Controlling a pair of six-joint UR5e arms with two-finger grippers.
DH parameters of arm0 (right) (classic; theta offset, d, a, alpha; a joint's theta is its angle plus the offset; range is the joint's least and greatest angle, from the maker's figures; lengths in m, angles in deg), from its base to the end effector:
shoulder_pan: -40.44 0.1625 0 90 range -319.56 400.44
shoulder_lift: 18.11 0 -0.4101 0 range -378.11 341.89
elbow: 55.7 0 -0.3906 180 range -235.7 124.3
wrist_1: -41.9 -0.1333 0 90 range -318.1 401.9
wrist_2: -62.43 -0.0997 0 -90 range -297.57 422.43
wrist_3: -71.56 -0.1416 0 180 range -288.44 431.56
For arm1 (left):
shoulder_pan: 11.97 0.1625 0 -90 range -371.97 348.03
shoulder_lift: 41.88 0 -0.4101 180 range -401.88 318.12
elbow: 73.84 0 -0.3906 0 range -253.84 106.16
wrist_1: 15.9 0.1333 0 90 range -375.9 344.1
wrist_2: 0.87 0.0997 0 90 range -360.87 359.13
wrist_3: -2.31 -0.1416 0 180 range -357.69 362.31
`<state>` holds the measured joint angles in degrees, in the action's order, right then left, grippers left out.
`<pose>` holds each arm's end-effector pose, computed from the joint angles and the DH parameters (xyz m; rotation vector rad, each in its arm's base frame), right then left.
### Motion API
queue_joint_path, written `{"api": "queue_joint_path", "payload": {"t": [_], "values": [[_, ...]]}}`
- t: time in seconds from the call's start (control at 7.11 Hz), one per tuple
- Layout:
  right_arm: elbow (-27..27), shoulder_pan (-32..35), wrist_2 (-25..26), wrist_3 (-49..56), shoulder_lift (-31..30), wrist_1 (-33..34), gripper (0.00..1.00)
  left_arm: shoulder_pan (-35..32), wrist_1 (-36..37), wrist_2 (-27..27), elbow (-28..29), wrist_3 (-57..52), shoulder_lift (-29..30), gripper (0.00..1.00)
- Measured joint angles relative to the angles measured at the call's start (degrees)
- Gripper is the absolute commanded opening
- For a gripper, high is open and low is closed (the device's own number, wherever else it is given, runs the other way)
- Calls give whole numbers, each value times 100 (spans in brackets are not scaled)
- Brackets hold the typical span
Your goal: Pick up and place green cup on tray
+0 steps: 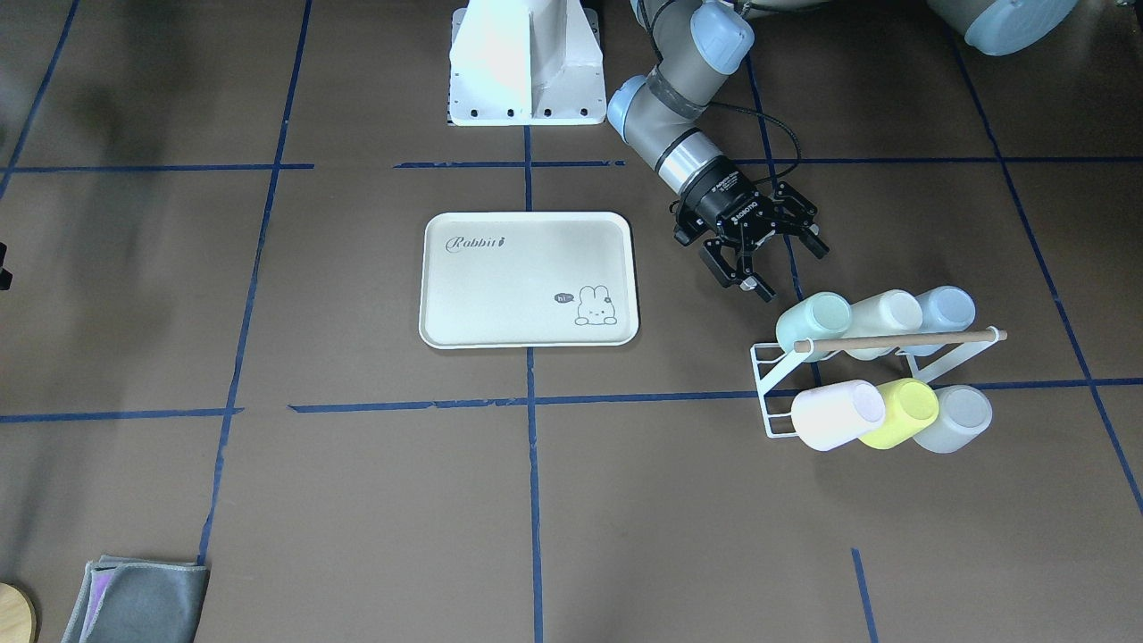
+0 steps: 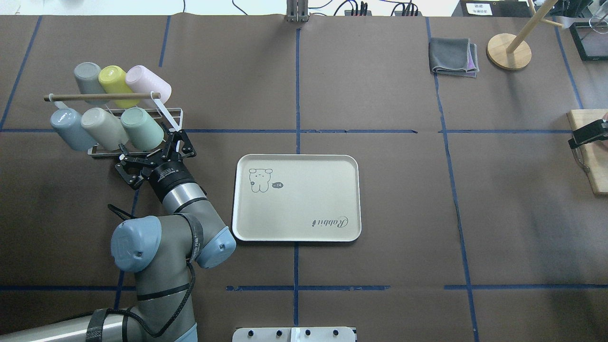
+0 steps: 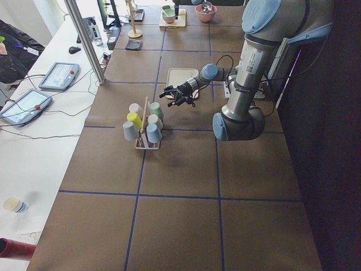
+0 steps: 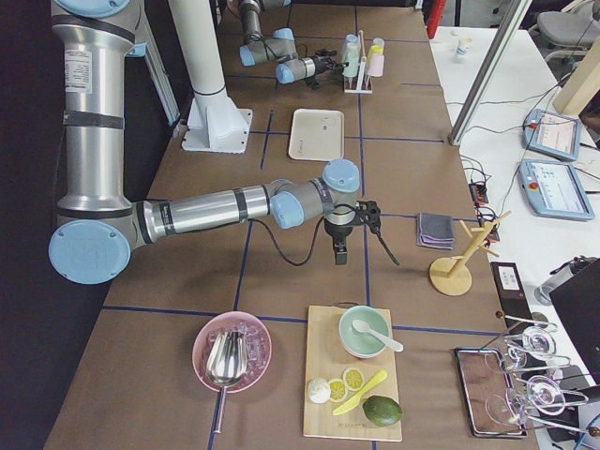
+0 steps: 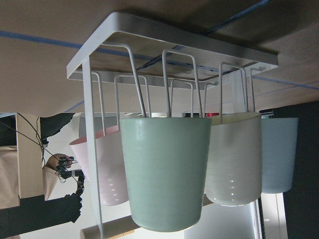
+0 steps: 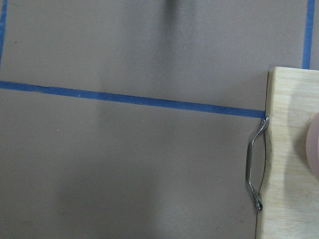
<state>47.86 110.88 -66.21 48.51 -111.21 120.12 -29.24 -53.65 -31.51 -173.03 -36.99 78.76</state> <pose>-0.1238 -0.4825 0.5657 0.1058 -0.7555 -0.0729 0.4884 -0.4190 0.3571 0.1282 -1.2390 1.8545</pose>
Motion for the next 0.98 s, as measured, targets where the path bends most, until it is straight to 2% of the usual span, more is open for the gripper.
{"api": "queue_joint_path", "payload": {"t": [0.98], "values": [[-18,4,21,-16,28,8,100,-119,-418,51,609,303,-6,99]]}}
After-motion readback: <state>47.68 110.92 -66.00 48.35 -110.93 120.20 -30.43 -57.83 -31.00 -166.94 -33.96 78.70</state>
